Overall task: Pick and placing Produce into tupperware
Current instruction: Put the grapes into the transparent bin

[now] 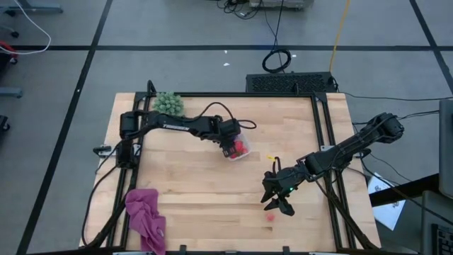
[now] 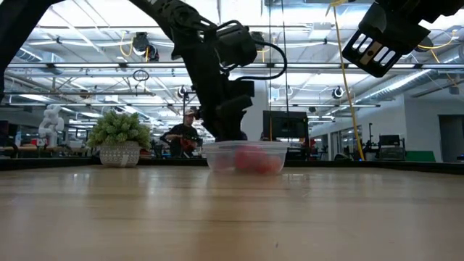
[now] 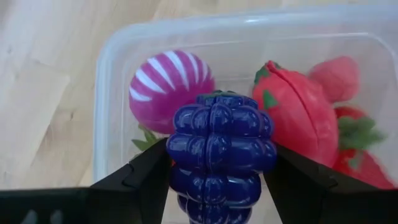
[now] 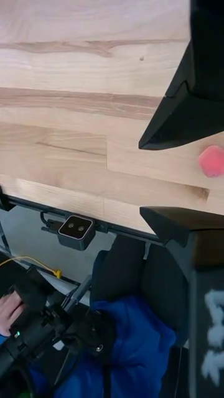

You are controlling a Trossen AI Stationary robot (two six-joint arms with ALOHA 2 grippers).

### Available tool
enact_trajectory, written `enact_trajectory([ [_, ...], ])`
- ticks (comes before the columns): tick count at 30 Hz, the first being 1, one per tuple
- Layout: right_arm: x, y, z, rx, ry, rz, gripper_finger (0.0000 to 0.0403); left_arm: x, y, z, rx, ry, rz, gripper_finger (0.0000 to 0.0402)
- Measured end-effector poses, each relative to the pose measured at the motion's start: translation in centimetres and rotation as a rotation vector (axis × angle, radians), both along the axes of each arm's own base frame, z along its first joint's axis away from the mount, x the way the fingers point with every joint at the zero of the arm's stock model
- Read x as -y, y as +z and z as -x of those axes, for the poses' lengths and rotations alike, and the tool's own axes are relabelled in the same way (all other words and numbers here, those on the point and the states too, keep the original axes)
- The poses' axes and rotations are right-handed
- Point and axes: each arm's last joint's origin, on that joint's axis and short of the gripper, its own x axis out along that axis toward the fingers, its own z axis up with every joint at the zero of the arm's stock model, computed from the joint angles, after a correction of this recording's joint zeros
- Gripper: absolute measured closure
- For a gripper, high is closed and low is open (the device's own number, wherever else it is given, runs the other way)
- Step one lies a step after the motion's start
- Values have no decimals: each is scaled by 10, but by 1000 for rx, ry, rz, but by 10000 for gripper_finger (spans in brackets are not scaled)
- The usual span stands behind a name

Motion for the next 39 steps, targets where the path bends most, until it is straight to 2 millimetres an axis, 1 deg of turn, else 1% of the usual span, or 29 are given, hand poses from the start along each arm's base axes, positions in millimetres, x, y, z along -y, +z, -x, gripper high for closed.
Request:
enact_trajectory([
  [39, 0, 0, 0, 12, 12, 13, 252, 2, -2, 0, 5, 7, 49, 171],
])
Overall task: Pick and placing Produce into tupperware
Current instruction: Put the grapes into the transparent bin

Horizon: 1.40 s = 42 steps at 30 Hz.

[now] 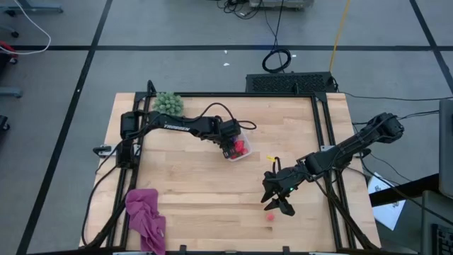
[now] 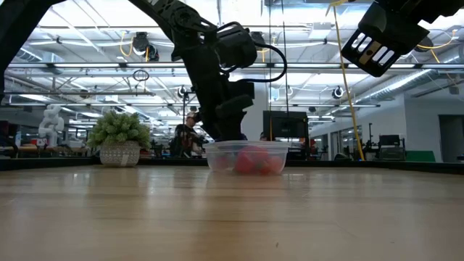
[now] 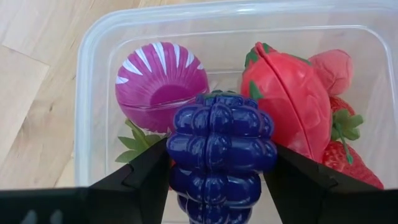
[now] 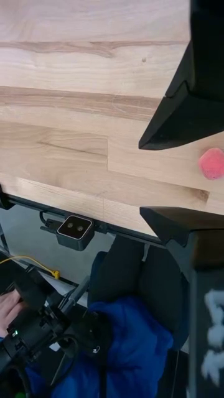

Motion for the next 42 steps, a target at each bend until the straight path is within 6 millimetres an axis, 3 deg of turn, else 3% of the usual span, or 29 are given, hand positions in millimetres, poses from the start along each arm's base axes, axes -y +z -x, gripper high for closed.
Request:
enact_trajectory([
  [18, 0, 0, 0, 6, 6, 7, 252, 0, 0, 0, 2, 5, 4, 171],
  [28, 0, 0, 0, 13, 13, 14, 252, 0, 20, 4, 50, 7, -20, 171],
  [42, 0, 0, 0, 15, 12, 11, 252, 0, 20, 4, 46, 9, -21, 171],
])
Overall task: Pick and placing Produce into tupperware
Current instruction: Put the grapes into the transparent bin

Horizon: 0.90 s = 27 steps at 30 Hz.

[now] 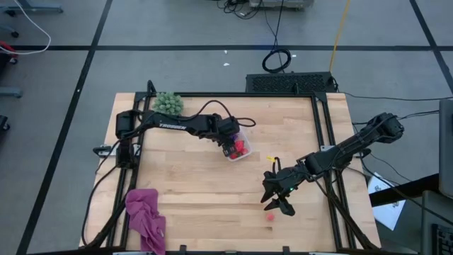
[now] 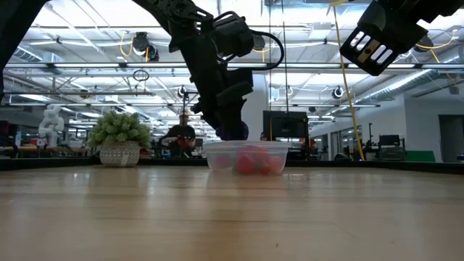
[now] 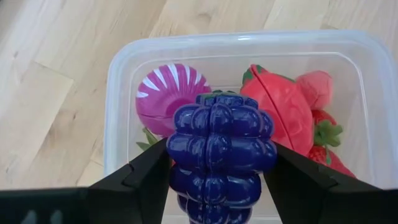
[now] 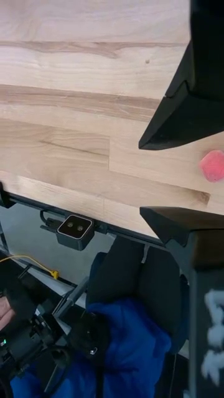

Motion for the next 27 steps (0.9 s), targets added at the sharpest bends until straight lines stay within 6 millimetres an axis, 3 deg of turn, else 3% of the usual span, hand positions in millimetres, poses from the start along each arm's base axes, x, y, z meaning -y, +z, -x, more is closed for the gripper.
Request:
enact_trajectory([
  [27, 0, 0, 0, -7, -7, -8, 252, 1, -3, -1, 4, 8, 37, 171],
])
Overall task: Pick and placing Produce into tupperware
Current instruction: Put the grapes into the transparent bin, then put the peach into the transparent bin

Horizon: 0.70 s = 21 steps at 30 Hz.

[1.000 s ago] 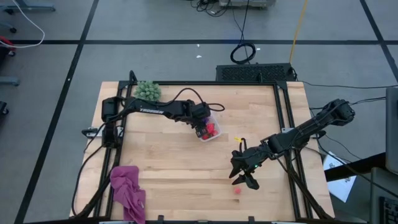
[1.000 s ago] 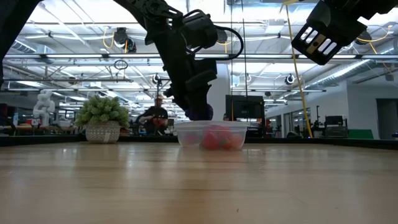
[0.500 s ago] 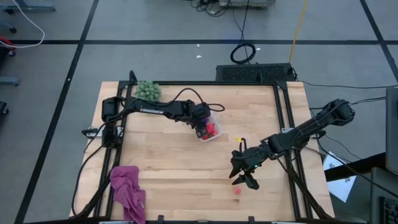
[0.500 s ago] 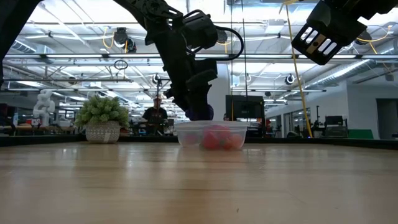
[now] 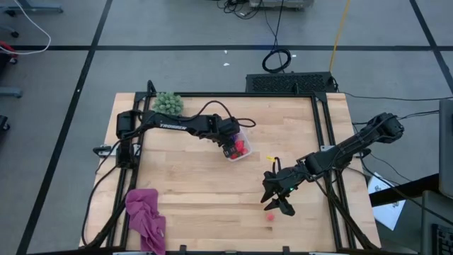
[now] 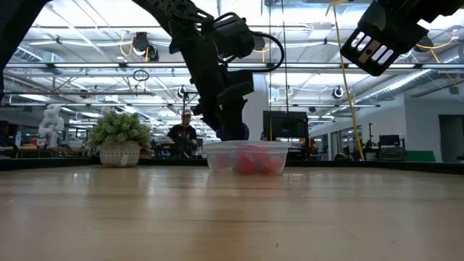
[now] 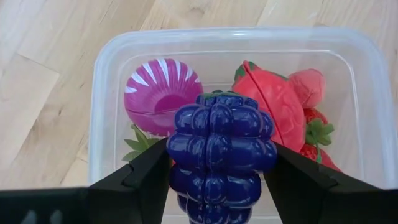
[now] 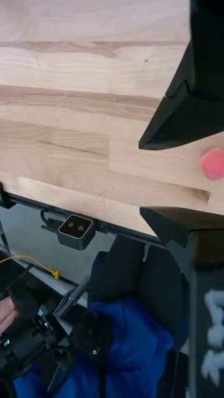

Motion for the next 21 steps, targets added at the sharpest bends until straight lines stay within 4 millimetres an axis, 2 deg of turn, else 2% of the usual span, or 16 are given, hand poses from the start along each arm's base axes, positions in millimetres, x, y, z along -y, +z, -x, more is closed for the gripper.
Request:
enact_trajectory([
  [4, 0, 0, 0, -2, -2, -2, 252, 0, 0, 0, 1, 3, 2, 167],
  [13, 0, 0, 0, -2, -2, -3, 252, 0, 0, 0, 3, 12, -2, 114],
  [21, 0, 0, 0, -2, -3, -3, 252, 0, 1, 0, 2, 2, -11, 108],
])
